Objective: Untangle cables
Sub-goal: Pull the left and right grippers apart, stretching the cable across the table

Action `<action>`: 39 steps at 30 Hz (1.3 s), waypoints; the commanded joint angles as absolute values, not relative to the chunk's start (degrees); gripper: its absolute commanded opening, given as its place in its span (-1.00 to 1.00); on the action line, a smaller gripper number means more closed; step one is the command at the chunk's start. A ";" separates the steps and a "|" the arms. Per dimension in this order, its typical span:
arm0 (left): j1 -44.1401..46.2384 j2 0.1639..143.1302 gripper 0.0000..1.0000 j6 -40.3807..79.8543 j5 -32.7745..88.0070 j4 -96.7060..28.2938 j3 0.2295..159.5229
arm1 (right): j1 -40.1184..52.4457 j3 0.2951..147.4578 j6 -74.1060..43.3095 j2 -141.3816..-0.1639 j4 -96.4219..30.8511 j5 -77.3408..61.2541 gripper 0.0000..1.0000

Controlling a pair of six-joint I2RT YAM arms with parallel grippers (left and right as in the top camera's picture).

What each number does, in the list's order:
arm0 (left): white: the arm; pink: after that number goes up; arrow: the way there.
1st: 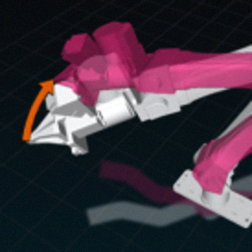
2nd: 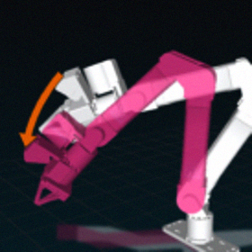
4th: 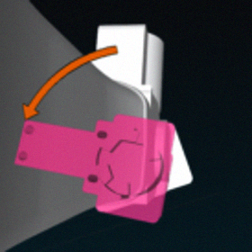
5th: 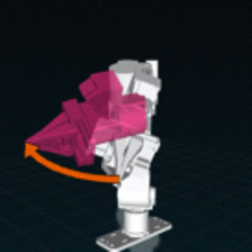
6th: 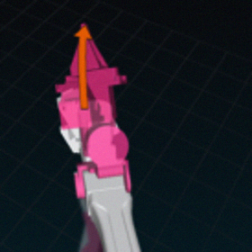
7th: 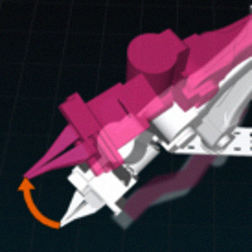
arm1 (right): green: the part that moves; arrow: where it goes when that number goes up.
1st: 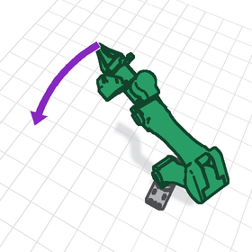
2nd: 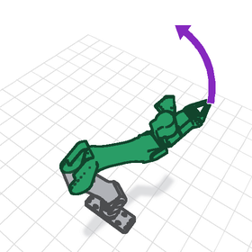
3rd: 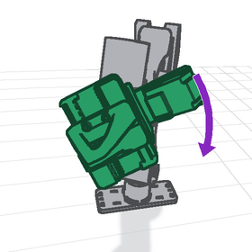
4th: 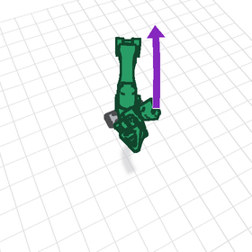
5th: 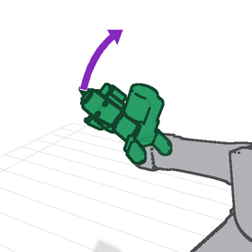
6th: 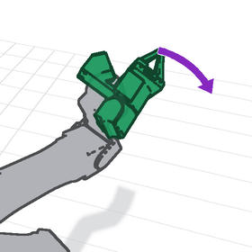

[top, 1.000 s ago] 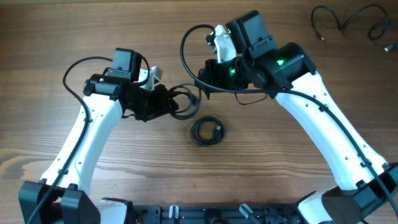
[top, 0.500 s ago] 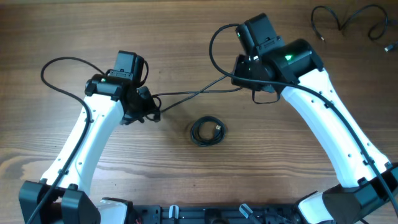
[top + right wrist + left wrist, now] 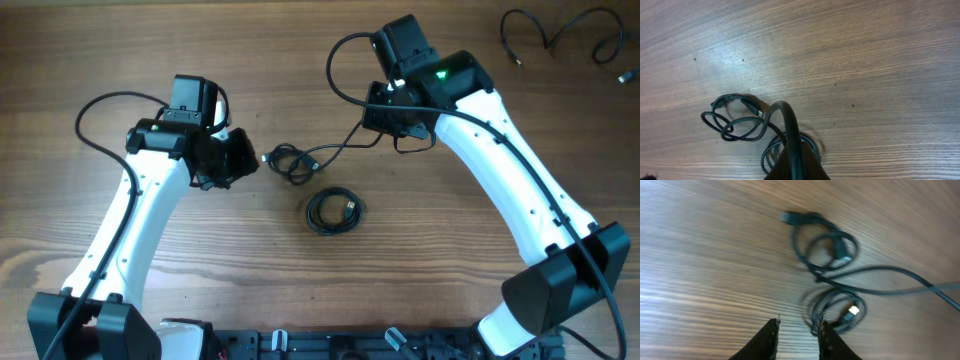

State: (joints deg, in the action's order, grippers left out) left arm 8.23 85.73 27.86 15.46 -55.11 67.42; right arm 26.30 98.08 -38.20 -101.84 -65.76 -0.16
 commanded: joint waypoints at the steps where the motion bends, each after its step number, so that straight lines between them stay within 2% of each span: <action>1: 8.10 86.24 0.27 33.21 9.39 -55.70 67.44 | 26.22 98.83 -36.77 -102.65 -64.66 -6.48 -0.91; 3: 8.69 86.70 0.37 30.94 13.37 -54.19 67.44 | 26.22 98.83 -34.92 -102.65 -61.19 -16.80 -0.91; 4: 8.95 87.15 0.50 30.65 13.72 -53.52 67.44 | 26.22 98.83 -34.72 -102.65 -60.03 -20.10 -0.91; 6: 8.99 87.94 0.52 30.68 13.63 -52.86 67.44 | 26.22 98.83 -34.68 -102.65 -59.68 -21.80 -0.91; 8: 8.99 89.60 0.28 30.96 12.99 -50.37 67.44 | 26.22 98.83 -34.52 -102.65 -59.83 -21.78 -0.91; 10: 8.99 92.82 -0.09 32.86 13.02 -48.97 67.44 | 26.22 98.83 -34.30 -102.67 -60.20 -21.71 -0.91; 11: 8.99 94.17 -0.11 31.99 13.06 -49.52 67.44 | 26.22 98.83 -32.99 -102.67 -60.31 -21.74 -0.91; 13: 8.99 95.79 0.02 27.18 13.96 -50.52 67.44 | 26.22 98.83 -31.94 -102.67 -60.29 -20.67 -0.91; 18: 8.99 96.55 0.19 22.68 13.82 -51.64 67.40 | 26.22 98.83 -32.14 -102.67 -59.61 -20.47 -0.91; 22: 9.80 96.57 0.11 20.38 14.37 -51.05 67.22 | 26.22 98.83 -32.14 -102.67 -59.53 -20.47 -0.90; 30: 11.35 96.82 0.17 19.70 9.89 -45.23 60.60 | 26.22 98.83 -32.14 -102.67 -59.16 -20.47 -0.89; 33: 11.35 96.88 -0.31 19.92 8.88 -41.78 60.60 | 26.22 98.83 -32.14 -102.67 -59.20 -20.47 -0.89; 35: 11.35 96.88 -0.47 19.94 8.91 -40.80 60.60 | 26.22 98.83 -32.10 -102.67 -59.18 -20.43 -0.89; 37: 11.35 96.88 -0.85 19.94 9.04 -40.69 60.60 | 26.22 98.83 -32.14 -102.67 -59.13 -20.40 -0.90; 39: 11.35 96.88 -0.92 19.92 9.34 -40.69 60.60 | 26.22 98.83 -32.10 -102.67 -59.29 -19.31 -0.91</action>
State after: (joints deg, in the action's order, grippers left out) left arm 11.31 96.20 20.01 9.39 -41.04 60.99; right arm 26.28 98.08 -33.04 -101.95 -59.29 -20.10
